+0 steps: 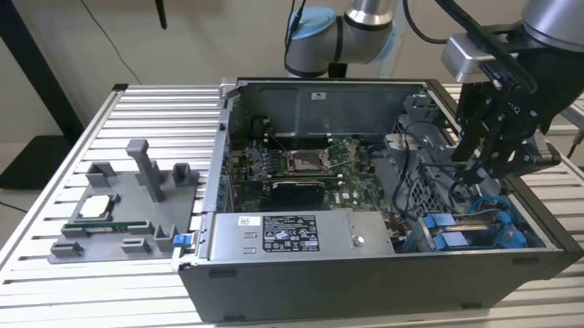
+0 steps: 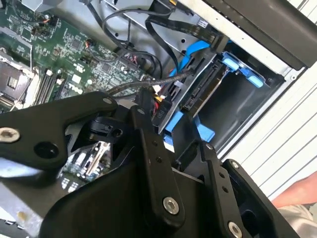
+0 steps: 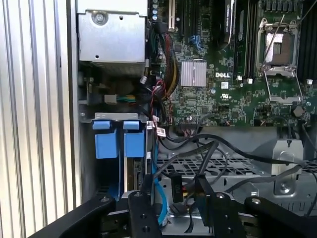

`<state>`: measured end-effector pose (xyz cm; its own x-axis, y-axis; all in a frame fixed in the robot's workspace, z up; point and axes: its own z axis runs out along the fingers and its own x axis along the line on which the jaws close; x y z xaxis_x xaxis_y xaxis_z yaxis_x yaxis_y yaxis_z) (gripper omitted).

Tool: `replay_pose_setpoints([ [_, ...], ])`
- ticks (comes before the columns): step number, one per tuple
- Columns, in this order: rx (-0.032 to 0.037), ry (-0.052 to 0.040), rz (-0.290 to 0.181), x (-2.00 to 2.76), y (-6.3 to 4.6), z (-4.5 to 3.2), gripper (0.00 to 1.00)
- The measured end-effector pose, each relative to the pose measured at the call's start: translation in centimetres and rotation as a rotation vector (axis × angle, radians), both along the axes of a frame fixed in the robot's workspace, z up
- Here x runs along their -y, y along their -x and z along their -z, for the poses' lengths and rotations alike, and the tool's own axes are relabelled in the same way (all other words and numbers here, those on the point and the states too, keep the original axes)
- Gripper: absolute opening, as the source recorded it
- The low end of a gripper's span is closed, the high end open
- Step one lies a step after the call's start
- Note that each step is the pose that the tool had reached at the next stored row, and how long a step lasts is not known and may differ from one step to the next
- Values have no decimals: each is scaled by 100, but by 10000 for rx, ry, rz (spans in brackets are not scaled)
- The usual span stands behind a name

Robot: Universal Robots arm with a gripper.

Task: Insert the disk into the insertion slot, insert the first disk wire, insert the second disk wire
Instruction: 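Insert the first disk wire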

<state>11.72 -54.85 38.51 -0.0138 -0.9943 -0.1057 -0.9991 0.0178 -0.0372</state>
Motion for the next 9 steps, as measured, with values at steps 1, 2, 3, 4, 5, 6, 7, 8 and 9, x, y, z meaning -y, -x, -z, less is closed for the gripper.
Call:
replay_pose_setpoints([
  [1, 0, 1, -3, -2, 1, 0, 100],
  [2, 1, 4, -8, -2, 2, 0, 100],
  [3, 1, 9, -13, -1, 2, 0, 100],
  [4, 0, 10, -18, -1, 3, 0, 100],
  [5, 0, 10, -24, -2, 3, -2, 100],
  [6, 0, 10, -34, -2, 3, -3, 100],
  [7, 0, 8, -53, -2, 4, -3, 100],
  [8, 0, 9, -56, -2, 4, -3, 100],
  [9, 2, 10, -60, -1, 6, -3, 100],
])
